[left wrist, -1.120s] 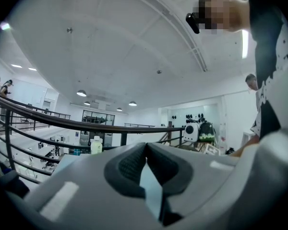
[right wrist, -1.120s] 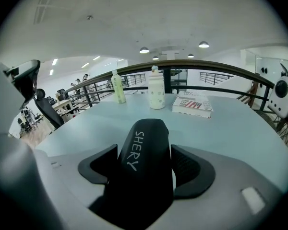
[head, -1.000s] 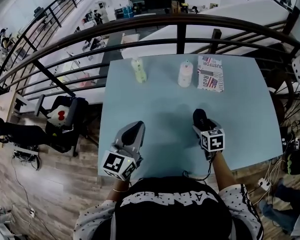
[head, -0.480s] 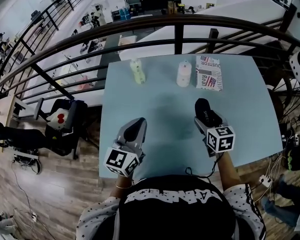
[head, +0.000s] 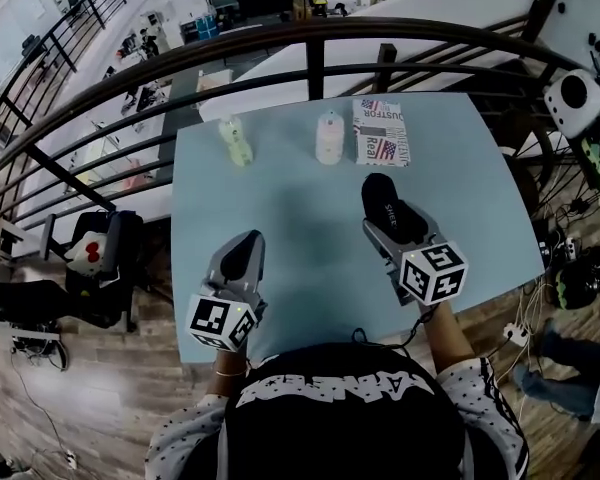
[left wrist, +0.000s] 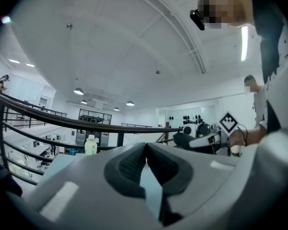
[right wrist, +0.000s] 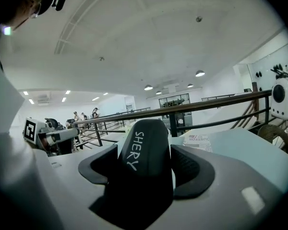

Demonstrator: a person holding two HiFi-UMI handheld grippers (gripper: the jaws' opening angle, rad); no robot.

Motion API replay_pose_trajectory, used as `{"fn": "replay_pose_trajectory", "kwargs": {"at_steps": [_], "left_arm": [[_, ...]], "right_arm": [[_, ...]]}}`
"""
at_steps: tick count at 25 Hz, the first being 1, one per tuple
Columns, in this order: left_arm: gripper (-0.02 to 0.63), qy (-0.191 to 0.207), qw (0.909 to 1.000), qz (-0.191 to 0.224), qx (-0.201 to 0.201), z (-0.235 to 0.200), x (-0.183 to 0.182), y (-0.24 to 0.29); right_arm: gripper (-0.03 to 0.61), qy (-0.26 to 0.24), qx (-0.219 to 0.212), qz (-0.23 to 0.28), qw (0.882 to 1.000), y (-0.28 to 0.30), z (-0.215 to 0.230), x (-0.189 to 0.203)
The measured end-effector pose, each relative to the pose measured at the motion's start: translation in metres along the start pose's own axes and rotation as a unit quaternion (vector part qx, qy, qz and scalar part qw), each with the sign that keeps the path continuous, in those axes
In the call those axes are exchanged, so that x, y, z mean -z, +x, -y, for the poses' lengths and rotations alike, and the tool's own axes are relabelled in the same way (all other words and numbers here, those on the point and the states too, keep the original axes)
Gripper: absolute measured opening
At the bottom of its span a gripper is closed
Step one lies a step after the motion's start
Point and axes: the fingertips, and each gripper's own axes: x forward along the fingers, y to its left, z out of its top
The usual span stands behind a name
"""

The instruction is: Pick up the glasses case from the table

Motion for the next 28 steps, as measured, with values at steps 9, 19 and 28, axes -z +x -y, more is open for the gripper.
{"fn": "replay_pose_trajectory", "kwargs": {"at_steps": [9, 19, 28], "left_arm": [[0.0, -0.001, 0.9999, -0.002, 0.012, 0.006, 0.002, 0.006], [0.0, -0.002, 0.9999, -0.003, 0.011, 0.005, 0.0, 0.002], [0.0, 0.0, 0.9999, -0.006, 0.009, 0.005, 0.001, 0.003]], "right_arm": [[0.357, -0.004, -0.007, 0.023, 1.0, -0.015, -0.009, -0.018], [0.357, -0.004, -0.018, 0.031, 0.999, -0.017, -0.018, -0.023], [0.356, -0.005, -0.026, 0.03, 0.999, -0.015, -0.019, -0.022]]}}
